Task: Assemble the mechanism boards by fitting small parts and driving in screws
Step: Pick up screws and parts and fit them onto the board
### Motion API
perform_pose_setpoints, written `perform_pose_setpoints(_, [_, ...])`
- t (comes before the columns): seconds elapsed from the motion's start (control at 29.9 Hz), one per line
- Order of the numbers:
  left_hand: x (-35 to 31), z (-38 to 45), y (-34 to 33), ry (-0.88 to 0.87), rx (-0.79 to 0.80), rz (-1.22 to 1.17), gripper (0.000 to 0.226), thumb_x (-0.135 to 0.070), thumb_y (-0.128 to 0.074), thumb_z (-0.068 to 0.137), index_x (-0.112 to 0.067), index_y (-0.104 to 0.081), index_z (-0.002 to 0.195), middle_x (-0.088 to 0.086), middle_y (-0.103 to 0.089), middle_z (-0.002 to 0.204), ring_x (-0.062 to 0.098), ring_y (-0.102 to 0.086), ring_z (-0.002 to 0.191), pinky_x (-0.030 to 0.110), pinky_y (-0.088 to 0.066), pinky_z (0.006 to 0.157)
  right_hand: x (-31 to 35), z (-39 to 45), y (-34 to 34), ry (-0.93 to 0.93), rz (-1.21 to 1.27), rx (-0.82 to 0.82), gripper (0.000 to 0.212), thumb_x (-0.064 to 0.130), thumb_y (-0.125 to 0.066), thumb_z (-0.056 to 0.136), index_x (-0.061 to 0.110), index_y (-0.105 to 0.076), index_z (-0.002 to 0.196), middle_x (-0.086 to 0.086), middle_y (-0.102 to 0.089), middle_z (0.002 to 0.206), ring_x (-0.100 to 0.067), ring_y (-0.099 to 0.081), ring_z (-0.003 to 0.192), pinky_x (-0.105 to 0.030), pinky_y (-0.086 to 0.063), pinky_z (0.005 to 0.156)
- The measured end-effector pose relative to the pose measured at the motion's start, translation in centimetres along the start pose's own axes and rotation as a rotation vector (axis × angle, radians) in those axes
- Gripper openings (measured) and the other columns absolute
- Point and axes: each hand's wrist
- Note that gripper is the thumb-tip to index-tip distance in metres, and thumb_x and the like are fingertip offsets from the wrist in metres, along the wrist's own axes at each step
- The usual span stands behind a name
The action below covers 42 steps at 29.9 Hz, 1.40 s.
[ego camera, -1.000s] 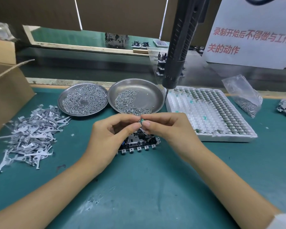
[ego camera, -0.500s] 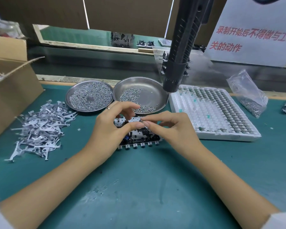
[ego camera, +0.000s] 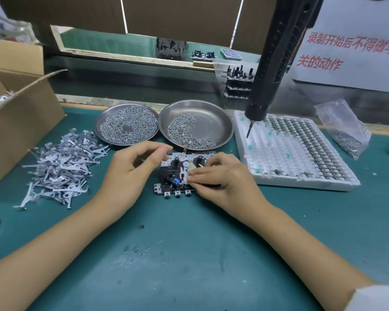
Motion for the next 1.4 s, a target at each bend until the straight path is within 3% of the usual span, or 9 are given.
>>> perform_pose_setpoints(0.27, [-0.3, -0.6, -0.6, -0.076, 0.027, 0.142, 0.019, -0.035, -0.059, 0.085, -0.023, -0.072, 0.091, -0.010, -0.068, 0.087, 0.001, -0.060, 0.084, 0.017, -0.045, 0.079, 0.2, 0.1, 0.0, 0.119, -0.154, 0.002, 0.013, 0.015, -0.075, 0.075, 0.016, -0.079, 0.087, 0.005, -0.075, 0.090, -0.028, -0.059, 0.076, -0.039, -0.047, 0.072])
perform_pose_setpoints(0.33, [-0.4, -0.9, -0.8, -0.159, 0.084, 0.224, 0.011, -0.022, -0.068, 0.086, -0.015, -0.072, 0.094, -0.005, -0.065, 0.087, 0.006, -0.059, 0.084, 0.014, -0.044, 0.079, 0.3, 0.0, 0.2, 0.064, -0.106, 0.059, 0.016, 0.013, -0.073, 0.077, 0.016, -0.078, 0.091, 0.005, -0.074, 0.093, -0.027, -0.057, 0.080, -0.038, -0.046, 0.075])
perform_pose_setpoints(0.47, [-0.4, -1.3, -1.3, -0.252, 0.204, 0.376, 0.031, -0.018, -0.075, 0.074, -0.014, -0.069, 0.104, -0.006, -0.065, 0.096, 0.008, -0.059, 0.091, 0.028, -0.046, 0.087, 0.6, 0.0, 0.4, -0.244, 0.142, 0.115, 0.022, 0.010, -0.076, 0.078, 0.019, -0.076, 0.098, -0.002, -0.067, 0.095, -0.019, -0.054, 0.089, -0.028, -0.041, 0.086])
perform_pose_setpoints(0.83, [-0.4, -1.3, -2.1, -0.230, 0.173, 0.478, 0.031, -0.026, -0.066, 0.072, -0.022, -0.072, 0.102, -0.016, -0.063, 0.088, 0.014, -0.058, 0.092, 0.032, -0.036, 0.094, 0.8, 0.0, 0.8, -0.274, 0.233, 0.102, 0.018, 0.001, -0.074, 0.078, 0.013, -0.077, 0.091, 0.003, -0.063, 0.092, -0.019, -0.056, 0.090, -0.019, -0.040, 0.077])
perform_pose_setpoints(0.97, [-0.2, -1.2, -2.1, -0.225, 0.185, 0.450, 0.025, -0.026, -0.069, 0.072, -0.020, -0.073, 0.096, -0.011, -0.068, 0.089, 0.014, -0.058, 0.091, 0.032, -0.036, 0.094, 1.2, 0.9, 2.1, -0.235, 0.132, -0.369, 0.030, 0.003, -0.066, 0.082, 0.009, -0.068, 0.111, -0.004, -0.058, 0.089, -0.009, -0.055, 0.084, -0.015, -0.041, 0.081])
perform_pose_setpoints(1.04, [-0.1, -1.1, -2.1, -0.229, 0.184, 0.434, 0.022, -0.020, -0.076, 0.073, -0.019, -0.073, 0.094, -0.010, -0.069, 0.088, 0.014, -0.058, 0.089, 0.031, -0.036, 0.094, 0.9, 2.8, 3.8, -0.289, 0.112, -0.587, 0.047, 0.012, -0.066, 0.085, 0.009, -0.053, 0.130, -0.005, -0.054, 0.100, -0.012, -0.054, 0.093, -0.026, -0.045, 0.088])
perform_pose_setpoints(1.17, [-0.4, -1.1, -2.1, -0.217, 0.179, 0.382, 0.023, -0.009, -0.081, 0.071, -0.018, -0.074, 0.092, -0.015, -0.066, 0.084, 0.012, -0.057, 0.086, 0.028, -0.038, 0.092, 1.2, 8.2, 6.8, -0.319, 0.294, -0.577, 0.084, 0.025, -0.068, 0.085, 0.012, -0.015, 0.148, -0.004, -0.057, 0.110, -0.008, -0.060, 0.096, -0.035, -0.050, 0.090])
perform_pose_setpoints(1.27, [-0.6, -1.1, -2.0, -0.189, 0.184, 0.333, 0.023, -0.008, -0.080, 0.071, -0.018, -0.074, 0.091, -0.014, -0.067, 0.083, 0.012, -0.057, 0.088, 0.030, -0.041, 0.091, 2.1, 10.9, 6.5, -0.274, 0.423, -0.638, 0.070, 0.017, -0.065, 0.088, 0.007, -0.021, 0.141, -0.009, -0.056, 0.106, -0.014, -0.060, 0.086, -0.031, -0.054, 0.080])
perform_pose_setpoints(1.4, [-0.7, -1.1, -2.0, -0.177, 0.175, 0.315, 0.023, -0.007, -0.080, 0.071, -0.017, -0.076, 0.091, -0.018, -0.064, 0.081, 0.010, -0.056, 0.088, 0.025, -0.042, 0.089, 3.3, 10.9, 4.4, -0.260, 0.678, -0.698, 0.040, 0.013, -0.063, 0.090, 0.001, -0.040, 0.120, -0.008, -0.052, 0.076, -0.019, -0.053, 0.054, -0.030, -0.048, 0.052])
Point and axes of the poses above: each hand's wrist, its own z-axis towards the middle knuckle, its own y-axis out of the back of the hand, x = y × z
